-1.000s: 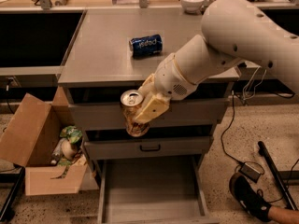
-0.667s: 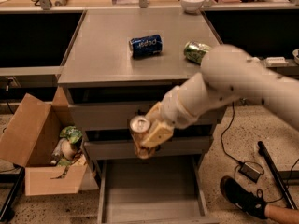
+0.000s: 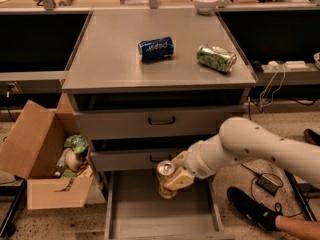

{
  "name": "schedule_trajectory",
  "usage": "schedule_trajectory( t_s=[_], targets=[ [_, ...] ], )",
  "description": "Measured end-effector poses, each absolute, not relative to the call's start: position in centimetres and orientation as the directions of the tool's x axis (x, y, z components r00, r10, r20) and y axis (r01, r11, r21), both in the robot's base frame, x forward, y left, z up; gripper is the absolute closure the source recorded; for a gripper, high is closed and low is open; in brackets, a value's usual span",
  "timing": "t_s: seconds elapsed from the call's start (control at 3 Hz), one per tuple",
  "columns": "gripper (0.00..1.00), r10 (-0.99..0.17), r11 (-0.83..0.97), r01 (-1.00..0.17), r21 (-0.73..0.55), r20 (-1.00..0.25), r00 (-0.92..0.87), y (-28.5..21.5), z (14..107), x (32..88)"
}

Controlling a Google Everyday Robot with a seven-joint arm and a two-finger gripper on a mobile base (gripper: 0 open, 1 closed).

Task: Place orange can into bottom drawer

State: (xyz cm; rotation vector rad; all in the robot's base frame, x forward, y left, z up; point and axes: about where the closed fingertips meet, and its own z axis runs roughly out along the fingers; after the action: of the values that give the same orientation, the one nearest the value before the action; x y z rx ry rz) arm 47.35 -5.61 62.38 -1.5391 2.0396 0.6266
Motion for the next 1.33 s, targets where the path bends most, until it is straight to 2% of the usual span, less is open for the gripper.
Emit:
schedule_trajectory(
  t_s=[0.33, 0.67, 1.33],
  targets=[
    [1.00, -0.701, 0.314, -0.942, 0.115, -0.641, -0.312, -6.4, 55.7, 47.9],
    [1.00, -0.701, 0.314, -0.942, 0.115, -0.641, -0.312, -6.4, 55.7, 47.9],
    [1.00, -0.704, 0.377, -0.925, 0.054, -0.633, -0.324, -9.2, 48.3, 50.0]
  ],
)
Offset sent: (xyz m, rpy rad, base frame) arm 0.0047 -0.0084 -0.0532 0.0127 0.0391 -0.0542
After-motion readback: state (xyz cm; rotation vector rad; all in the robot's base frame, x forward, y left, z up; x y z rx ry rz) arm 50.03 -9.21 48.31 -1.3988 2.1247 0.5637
